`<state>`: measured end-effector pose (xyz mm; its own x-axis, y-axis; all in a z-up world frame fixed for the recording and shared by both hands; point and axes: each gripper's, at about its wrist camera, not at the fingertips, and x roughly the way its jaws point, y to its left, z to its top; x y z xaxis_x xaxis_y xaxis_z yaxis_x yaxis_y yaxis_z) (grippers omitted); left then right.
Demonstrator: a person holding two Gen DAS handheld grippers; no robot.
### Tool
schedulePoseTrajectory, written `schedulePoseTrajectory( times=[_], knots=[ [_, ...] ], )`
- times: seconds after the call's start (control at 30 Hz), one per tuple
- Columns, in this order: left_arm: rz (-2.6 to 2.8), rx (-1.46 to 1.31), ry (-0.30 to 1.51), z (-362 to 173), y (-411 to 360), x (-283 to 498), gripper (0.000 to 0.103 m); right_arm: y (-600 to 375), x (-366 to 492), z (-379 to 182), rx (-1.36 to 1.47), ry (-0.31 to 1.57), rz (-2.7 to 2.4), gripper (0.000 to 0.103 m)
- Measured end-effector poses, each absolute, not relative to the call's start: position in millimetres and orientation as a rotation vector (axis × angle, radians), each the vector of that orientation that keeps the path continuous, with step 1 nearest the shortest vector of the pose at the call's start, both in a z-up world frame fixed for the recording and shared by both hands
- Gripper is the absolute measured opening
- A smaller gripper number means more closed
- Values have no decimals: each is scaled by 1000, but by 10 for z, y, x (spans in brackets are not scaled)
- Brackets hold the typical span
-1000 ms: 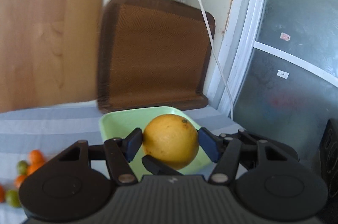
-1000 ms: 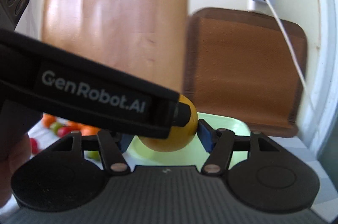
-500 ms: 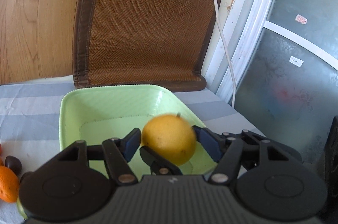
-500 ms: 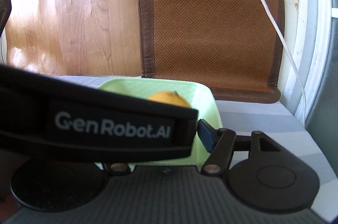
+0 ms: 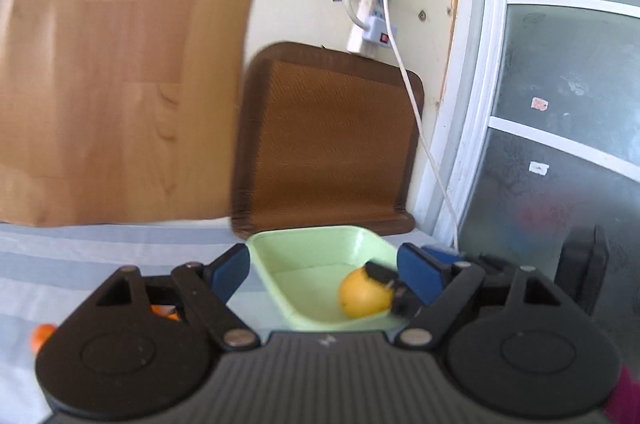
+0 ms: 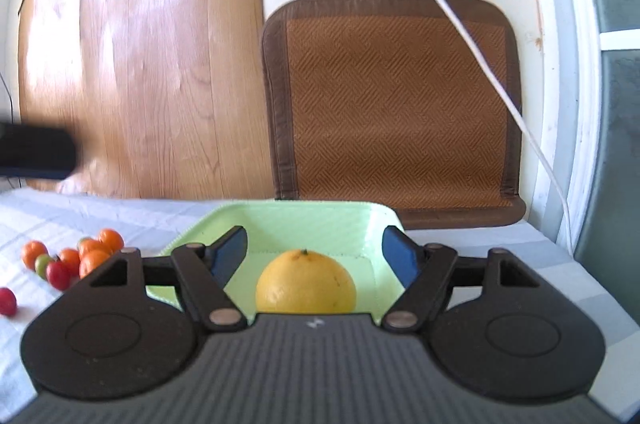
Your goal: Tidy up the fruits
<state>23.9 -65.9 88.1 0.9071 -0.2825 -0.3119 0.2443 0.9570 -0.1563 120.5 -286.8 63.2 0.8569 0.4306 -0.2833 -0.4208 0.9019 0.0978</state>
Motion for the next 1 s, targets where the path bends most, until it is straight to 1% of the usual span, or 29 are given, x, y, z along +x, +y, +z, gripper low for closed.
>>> schedulePoseTrajectory(
  times=[0.17,0.37,0.47,0.67,0.77,0.87,1.0],
  knots=[
    [-210,-12,346,655,-337,-298,84,-2854,1052,671,121,300,439,76],
    [-172,57,341,371,-120,-625,84,-2570,708,654,126,366,518,76],
    [-183,42,350,275,-49,-682,84,-2363,581,622,134,416,559,76],
    [-205,-5,314,267,80,-784,85,-1998,542,542,123,485,592,76],
    [-226,-51,311,272,148,-770,85,-1983,628,460,155,565,574,76],
    [-231,-85,317,265,194,-741,85,-2035,616,453,180,551,566,76],
    [-218,-113,328,256,224,-700,85,-1982,548,450,132,518,588,76]
  ],
)
